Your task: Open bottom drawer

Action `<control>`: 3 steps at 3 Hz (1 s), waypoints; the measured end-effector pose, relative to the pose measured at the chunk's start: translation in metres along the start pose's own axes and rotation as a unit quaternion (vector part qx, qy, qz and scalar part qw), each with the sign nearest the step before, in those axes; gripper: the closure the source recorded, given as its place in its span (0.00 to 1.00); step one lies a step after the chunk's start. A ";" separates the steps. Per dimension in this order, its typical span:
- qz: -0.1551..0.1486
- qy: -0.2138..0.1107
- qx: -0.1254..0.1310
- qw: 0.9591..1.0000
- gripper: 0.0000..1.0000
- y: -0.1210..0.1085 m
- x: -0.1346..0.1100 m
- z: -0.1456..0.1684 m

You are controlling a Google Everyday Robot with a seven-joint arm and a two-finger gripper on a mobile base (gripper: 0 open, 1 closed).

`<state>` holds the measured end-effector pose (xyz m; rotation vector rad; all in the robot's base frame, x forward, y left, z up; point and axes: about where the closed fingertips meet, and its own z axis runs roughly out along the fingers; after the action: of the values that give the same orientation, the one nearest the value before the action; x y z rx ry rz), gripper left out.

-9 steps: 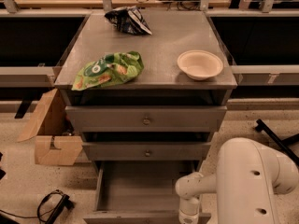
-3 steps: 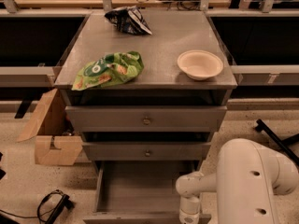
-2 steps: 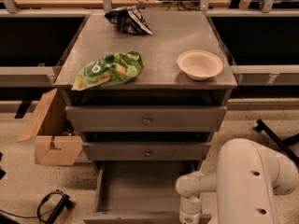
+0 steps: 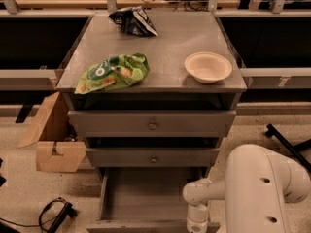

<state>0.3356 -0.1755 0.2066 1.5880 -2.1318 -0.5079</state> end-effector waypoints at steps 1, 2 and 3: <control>0.000 0.000 0.000 1.000 0.14 0.000 0.000 0.000; 0.000 0.000 0.000 1.000 0.00 0.000 0.000 0.000; 0.000 0.000 0.000 1.000 0.00 0.000 0.000 0.000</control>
Offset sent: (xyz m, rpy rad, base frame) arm 0.0000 0.0000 0.0000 0.0000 0.0000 0.0000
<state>0.3355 -0.1755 0.2065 1.5879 -2.1317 -0.5080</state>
